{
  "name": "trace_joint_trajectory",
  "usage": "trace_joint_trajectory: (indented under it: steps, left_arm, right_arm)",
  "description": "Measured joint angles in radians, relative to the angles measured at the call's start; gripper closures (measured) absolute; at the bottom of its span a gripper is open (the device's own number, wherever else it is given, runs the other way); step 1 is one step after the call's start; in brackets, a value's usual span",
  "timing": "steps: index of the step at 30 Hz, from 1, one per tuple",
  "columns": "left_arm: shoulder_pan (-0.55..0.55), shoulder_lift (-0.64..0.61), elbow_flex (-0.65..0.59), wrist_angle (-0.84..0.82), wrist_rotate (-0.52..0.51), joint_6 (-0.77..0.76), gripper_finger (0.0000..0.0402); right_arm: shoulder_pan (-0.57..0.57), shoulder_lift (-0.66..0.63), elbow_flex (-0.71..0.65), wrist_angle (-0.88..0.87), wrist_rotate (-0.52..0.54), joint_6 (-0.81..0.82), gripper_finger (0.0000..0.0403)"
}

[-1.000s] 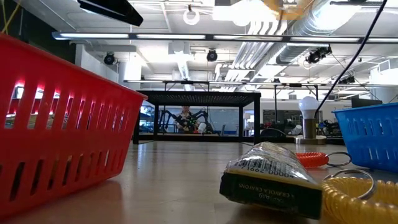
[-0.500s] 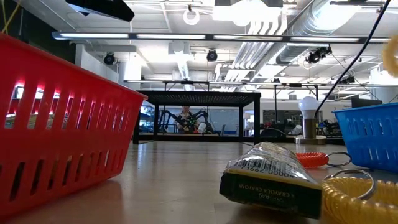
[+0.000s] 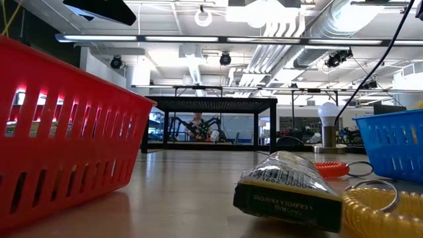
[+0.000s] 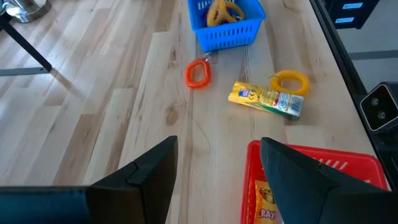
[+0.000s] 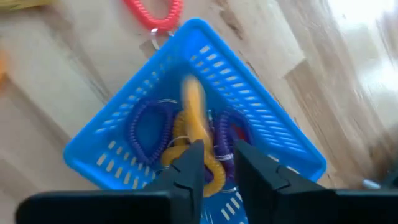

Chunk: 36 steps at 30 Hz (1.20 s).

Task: Pick & Place Office Desk Supplies
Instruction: Put the yellow spring keychain into the blue bin, then put the orange spring keychain into the blue bin

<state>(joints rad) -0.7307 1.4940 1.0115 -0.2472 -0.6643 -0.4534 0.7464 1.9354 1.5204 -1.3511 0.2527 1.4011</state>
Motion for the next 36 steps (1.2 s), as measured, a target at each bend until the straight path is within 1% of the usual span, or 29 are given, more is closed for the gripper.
trace_joint_trajectory:
  steps: [4, 9, 13, 18, 20, 22, 24, 27, 29, 31, 36]
  left_arm:
    - [0.0, 0.0, 0.0, -0.002, 0.0, 0.0, 0.0182]
    - [0.0, 0.0, 0.0, -0.003, 0.0, 0.0, 0.0182]
    - [0.01, 0.0, 0.0, 0.0, 0.0, 0.0, 0.0182]
    - [0.026, 0.0, 0.0, 0.004, 0.0, 0.0, 0.0182]
    - [0.03, 0.0, 0.0, 0.005, 0.013, 0.0, 0.0182]
    - [0.031, 0.0, 0.0, 0.005, 0.031, 0.0, 0.0182]
    - [0.03, 0.0, 0.0, 0.005, 0.04, 0.0, 0.0182]
    - [0.03, 0.0, 0.0, 0.005, 0.042, 0.0, 0.0182]
    - [0.03, 0.0, 0.0, 0.004, 0.043, 0.0, 0.0182]
    - [0.029, 0.0, 0.0, 0.001, 0.046, 0.0, 0.0182]
    - [0.026, 0.0, 0.0, -0.009, 0.089, 0.001, 0.0182]
  right_arm:
    - [0.0, 0.0, 0.0, 0.039, 0.001, -0.045, 0.0295]
    - [-0.001, -0.003, 0.0, 0.018, 0.001, -0.087, 0.0245]
    - [-0.027, -0.043, 0.0, -0.013, 0.02, -0.191, 0.0222]
    - [-0.103, -0.114, 0.001, 0.021, 0.112, -0.372, 0.0219]
    - [-0.134, -0.128, 0.001, 0.07, 0.152, -0.494, 0.0221]
    - [-0.165, -0.128, 0.001, 0.162, 0.178, -0.64, 0.0224]
    - [-0.197, -0.12, 0.001, 0.267, 0.165, -0.763, 0.0226]
    - [-0.246, -0.086, 0.002, 0.44, 0.084, -0.893, 0.0228]
    - [-0.266, -0.056, 0.001, 0.492, 0.051, -0.943, 0.0228]
    - [-0.278, -0.032, 0.001, 0.493, 0.051, -0.961, 0.0229]
    - [-0.294, 0.027, -0.001, 0.389, 0.039, -0.957, 0.0229]
